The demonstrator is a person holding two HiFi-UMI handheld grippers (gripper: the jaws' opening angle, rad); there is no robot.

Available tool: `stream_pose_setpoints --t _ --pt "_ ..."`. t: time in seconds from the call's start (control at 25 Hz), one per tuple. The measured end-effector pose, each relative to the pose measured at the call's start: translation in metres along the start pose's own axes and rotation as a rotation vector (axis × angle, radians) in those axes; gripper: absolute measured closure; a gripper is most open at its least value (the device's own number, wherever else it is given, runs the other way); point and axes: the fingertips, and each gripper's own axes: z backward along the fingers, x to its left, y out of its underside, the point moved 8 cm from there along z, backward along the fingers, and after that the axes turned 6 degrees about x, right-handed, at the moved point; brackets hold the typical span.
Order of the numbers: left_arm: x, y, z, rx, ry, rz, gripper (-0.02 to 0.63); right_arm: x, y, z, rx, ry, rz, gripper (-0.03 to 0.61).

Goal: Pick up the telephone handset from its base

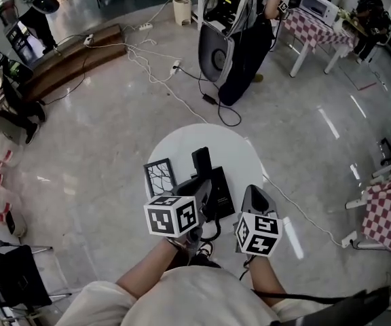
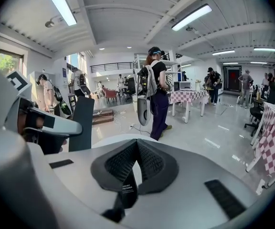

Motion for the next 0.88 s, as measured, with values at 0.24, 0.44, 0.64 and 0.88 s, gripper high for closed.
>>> stream_pose_setpoints --t 0.24,0.44,0.64,0.88 --pt "-0.009 -0.026 0.009 -0.098 0.007 -0.061 0.529 -0.007 -0.024 0.005 -0.055 0.000 0.035 0.554" --pt "-0.020 -0.046 0.020 -0.197 0.011 -0.126 0.529 -0.010 -0.047 0.009 -0.108 -0.012 0.062 0.554" --pt "-0.036 -0.064 0.035 -0.308 -0.034 -0.238 0.529 -0.008 -0.075 0.014 -0.178 -0.038 0.081 0.554" --pt "-0.041 -0.078 0.057 -0.384 -0.095 -0.332 0.530 0.005 -0.098 0.019 -0.254 -0.082 0.080 0.554"
